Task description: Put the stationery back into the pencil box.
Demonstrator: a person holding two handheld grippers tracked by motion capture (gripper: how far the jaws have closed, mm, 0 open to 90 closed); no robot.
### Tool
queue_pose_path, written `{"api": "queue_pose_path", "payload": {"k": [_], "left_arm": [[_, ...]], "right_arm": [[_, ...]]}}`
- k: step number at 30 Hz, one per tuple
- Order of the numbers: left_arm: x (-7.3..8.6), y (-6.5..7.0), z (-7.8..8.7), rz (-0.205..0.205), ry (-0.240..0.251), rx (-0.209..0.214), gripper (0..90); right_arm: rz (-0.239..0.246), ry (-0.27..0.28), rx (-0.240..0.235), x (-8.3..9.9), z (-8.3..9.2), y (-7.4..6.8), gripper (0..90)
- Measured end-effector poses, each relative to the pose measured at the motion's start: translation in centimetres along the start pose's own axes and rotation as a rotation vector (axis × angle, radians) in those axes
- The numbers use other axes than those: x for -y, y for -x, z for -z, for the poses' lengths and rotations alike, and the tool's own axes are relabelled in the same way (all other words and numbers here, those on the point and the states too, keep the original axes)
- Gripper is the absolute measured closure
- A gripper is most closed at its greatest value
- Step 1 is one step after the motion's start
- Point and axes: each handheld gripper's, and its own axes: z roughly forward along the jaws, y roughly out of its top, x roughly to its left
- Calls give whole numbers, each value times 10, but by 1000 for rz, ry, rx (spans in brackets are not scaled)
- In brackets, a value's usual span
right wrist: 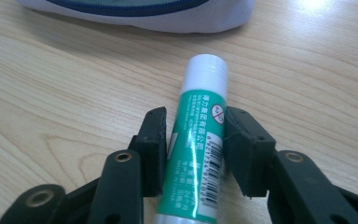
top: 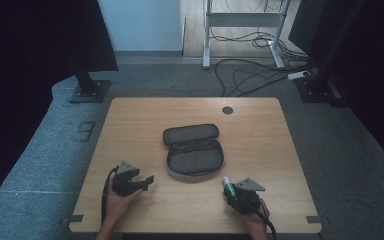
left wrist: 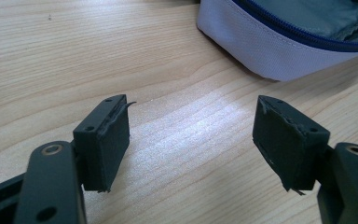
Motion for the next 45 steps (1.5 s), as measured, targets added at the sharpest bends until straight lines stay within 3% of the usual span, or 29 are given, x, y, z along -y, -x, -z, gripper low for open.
{"api": "queue_pose_path", "payload": {"k": [5,14,23,45], "left_arm": [[0,-1,0,5,-2,1,278],[2,0,-3,2,-6,-1,286],[2,0,-3,3,-10,5,286],[2,1,-4,3,-22,7,287]], "right_arm": [[11,-1,25,0,0,2,639],[-8,-12,-7,-1,2,9,648],[-42,60,-50,-9,14,15,648],[-17,105,-108,-36,9,0,648]]}}
